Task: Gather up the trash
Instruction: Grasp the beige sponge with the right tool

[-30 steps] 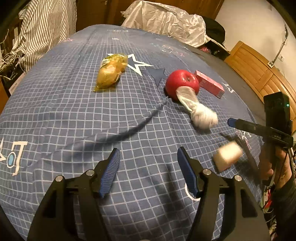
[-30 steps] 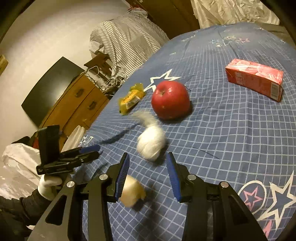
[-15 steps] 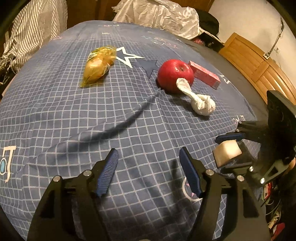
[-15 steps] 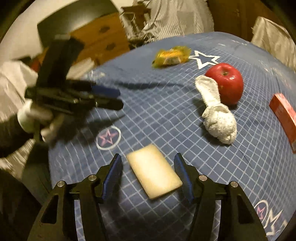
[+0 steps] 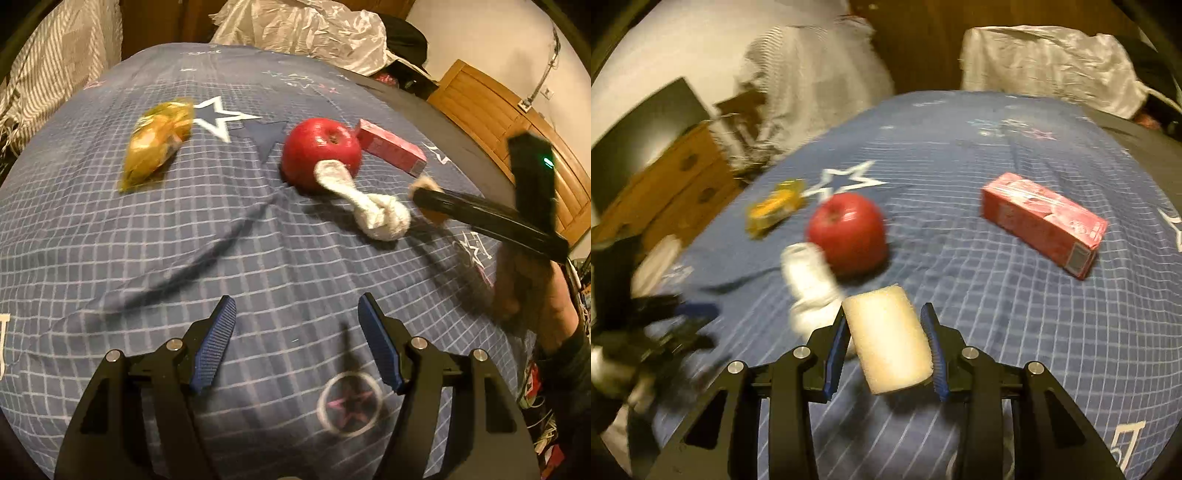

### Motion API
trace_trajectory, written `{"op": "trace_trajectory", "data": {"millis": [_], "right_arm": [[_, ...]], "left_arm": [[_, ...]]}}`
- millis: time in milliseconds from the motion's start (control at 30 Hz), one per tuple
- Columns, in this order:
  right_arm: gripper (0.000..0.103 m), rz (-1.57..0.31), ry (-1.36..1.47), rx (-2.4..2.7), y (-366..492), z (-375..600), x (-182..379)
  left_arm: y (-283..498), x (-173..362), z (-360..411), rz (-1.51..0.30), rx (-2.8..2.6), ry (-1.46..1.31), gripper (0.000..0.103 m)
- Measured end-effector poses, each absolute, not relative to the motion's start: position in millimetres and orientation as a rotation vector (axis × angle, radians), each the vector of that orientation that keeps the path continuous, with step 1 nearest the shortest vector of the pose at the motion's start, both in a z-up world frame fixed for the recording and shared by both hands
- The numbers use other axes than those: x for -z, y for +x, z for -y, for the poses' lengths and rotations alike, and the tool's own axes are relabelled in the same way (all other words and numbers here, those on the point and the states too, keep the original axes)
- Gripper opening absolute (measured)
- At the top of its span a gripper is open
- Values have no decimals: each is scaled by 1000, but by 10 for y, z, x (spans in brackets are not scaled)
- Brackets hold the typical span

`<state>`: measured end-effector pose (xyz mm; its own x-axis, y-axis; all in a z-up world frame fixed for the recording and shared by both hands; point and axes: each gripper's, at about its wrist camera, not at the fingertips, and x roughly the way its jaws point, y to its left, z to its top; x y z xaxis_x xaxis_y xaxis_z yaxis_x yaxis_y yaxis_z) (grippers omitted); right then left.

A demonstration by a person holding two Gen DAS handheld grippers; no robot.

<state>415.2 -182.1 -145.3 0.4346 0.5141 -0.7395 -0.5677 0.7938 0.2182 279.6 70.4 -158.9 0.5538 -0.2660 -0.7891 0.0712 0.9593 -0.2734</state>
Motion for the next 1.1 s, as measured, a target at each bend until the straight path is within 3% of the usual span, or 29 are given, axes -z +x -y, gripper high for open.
{"op": "trace_trajectory", "data": {"millis": [133, 233, 500, 900, 967, 1100], "right_arm": [[40, -939, -111, -700, 4110, 1544, 1535], [40, -988, 46, -819, 4019, 1569, 1482], [40, -940, -10, -615, 4033, 2096, 1478], [41, -924, 46, -599, 3971, 2362, 1687], [41, -915, 45, -602, 3953, 2348, 1686], [41, -892, 27, -587, 3910, 2312, 1659]], "left_arm": [[2827, 1562, -526, -963, 233, -202, 66], [2831, 1587, -481, -964, 244, -209, 66], [3001, 1592, -243, -936, 244, -310, 76], [3531, 1676, 159, -923, 102, -344, 76], [3584, 1741, 126, -931, 70, -367, 71], [3596, 1799, 121, -939, 81, -362, 43]]}}
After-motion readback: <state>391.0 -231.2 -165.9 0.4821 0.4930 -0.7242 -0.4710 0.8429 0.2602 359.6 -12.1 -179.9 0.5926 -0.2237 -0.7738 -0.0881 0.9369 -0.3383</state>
